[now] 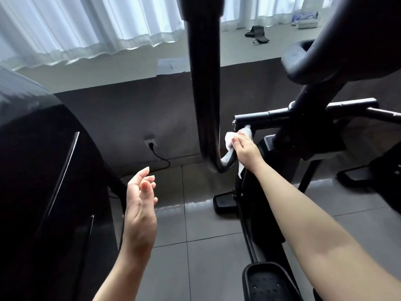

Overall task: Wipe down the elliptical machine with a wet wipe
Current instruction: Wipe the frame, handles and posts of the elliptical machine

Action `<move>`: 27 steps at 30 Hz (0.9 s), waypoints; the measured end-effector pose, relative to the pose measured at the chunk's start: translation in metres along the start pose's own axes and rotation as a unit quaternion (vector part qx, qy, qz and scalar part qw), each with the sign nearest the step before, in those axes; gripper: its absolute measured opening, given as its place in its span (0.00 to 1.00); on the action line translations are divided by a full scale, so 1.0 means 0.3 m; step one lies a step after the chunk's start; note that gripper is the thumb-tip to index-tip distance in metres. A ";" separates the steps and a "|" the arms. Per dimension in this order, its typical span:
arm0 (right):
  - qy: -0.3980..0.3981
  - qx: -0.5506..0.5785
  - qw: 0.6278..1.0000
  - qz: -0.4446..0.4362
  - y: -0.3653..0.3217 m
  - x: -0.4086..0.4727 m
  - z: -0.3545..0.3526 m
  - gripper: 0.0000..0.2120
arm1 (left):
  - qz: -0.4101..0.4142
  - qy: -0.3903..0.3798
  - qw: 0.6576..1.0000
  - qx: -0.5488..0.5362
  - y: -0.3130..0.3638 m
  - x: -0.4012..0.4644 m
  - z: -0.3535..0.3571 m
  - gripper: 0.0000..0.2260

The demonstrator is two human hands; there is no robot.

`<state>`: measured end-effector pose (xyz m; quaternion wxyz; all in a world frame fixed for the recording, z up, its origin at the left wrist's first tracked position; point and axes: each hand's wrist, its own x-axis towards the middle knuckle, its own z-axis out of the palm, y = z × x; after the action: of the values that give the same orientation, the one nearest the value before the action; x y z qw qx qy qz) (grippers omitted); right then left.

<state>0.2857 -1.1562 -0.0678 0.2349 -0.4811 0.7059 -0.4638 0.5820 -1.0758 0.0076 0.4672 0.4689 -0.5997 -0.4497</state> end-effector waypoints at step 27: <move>-0.076 0.640 0.676 0.358 -0.373 -0.857 0.023 0.31 | -0.251 -0.356 0.889 -0.144 -0.146 -0.152 0.057 0.23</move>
<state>0.4524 -0.9406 -0.0018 0.6859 0.0430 0.3347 -0.6447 0.5772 -1.0360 -0.0444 0.1565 0.3399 -0.5173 -0.7697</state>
